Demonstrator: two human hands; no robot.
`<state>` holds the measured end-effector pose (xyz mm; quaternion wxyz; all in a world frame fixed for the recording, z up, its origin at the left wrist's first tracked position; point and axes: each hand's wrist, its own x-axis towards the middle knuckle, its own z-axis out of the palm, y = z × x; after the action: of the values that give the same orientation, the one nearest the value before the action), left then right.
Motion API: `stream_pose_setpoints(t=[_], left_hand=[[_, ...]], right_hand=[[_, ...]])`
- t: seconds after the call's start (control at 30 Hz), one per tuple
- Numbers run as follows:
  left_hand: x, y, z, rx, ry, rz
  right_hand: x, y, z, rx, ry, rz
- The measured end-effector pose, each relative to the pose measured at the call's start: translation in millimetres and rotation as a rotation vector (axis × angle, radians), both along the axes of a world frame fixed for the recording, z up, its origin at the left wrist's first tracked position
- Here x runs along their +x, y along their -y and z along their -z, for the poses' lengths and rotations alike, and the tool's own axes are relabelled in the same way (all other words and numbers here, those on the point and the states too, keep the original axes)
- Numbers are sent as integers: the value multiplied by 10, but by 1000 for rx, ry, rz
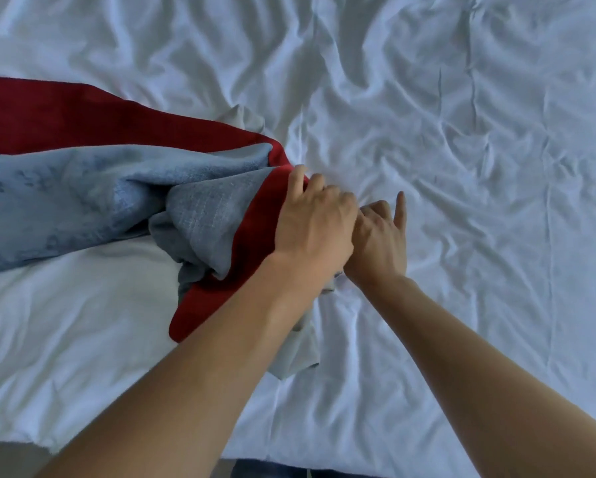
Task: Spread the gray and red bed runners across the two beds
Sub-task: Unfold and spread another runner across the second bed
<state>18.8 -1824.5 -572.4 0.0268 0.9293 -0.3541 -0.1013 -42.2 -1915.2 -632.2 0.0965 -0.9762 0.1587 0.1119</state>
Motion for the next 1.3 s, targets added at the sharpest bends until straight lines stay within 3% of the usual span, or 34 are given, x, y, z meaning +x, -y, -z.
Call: stream_pose_setpoints(t=[0.23,0.53,0.83,1.17,1.3], left_hand=[[133,95,105,73,-30,80],[-31,637,234,74,-73,204],[-333,1142,477,-24,-60,166],[-827,2176,462,-143,-72,215],[-908,2395,471,-157,-80,223]], right_hand=[[-114,289,-43,-67,60,71],[-815,1185,-283,-170,27,367],[-1130,1564,-202,-145,131,381],[-1696,2400,-238,-147,58,484],[-1672,2498,-269,-103,44,423]])
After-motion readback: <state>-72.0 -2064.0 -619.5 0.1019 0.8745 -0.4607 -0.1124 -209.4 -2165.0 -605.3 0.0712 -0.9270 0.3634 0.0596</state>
